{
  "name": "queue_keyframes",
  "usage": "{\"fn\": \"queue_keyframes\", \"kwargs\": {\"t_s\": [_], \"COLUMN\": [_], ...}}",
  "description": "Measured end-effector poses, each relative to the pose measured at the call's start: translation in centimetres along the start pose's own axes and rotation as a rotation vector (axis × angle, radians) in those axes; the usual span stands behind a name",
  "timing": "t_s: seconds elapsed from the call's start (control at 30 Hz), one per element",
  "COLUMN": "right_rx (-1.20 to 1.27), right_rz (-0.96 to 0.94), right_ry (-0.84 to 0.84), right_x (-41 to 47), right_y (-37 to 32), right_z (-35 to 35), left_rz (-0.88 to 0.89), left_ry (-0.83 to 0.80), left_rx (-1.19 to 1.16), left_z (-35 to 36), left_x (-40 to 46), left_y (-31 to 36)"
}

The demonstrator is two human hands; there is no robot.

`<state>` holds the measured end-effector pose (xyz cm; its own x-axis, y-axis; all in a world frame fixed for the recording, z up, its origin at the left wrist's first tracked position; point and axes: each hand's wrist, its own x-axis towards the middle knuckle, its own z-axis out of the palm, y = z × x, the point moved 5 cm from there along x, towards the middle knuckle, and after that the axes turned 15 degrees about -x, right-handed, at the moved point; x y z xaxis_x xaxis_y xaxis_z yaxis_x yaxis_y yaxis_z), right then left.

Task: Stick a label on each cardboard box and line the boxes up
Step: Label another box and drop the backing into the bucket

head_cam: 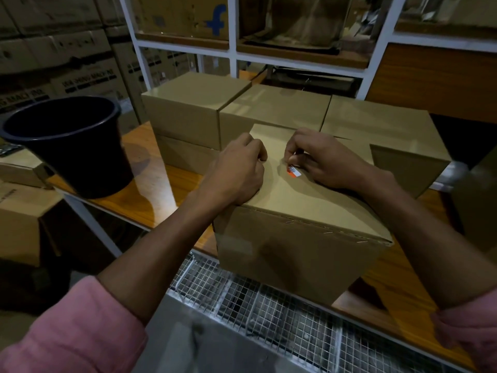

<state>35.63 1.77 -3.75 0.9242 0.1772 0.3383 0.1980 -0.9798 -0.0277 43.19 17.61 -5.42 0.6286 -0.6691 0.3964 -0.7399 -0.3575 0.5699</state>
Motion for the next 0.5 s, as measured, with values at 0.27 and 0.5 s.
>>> {"fn": "queue_keyframes", "kwargs": {"t_s": [0.27,0.5], "right_rx": [0.063,0.028], "right_rz": [0.132,0.137], "right_ry": [0.187,0.232], "right_x": [-1.2,2.0], "right_y": [0.2,-2.6], "right_z": [-2.8,-4.3], "left_rz": [0.045,-0.123], "left_ry": [0.006,0.119], "left_rx": [-0.006,-0.478], "left_z": [-0.1,-2.8], "left_x": [-0.1,0.3], "left_y": [0.4,-1.4]}}
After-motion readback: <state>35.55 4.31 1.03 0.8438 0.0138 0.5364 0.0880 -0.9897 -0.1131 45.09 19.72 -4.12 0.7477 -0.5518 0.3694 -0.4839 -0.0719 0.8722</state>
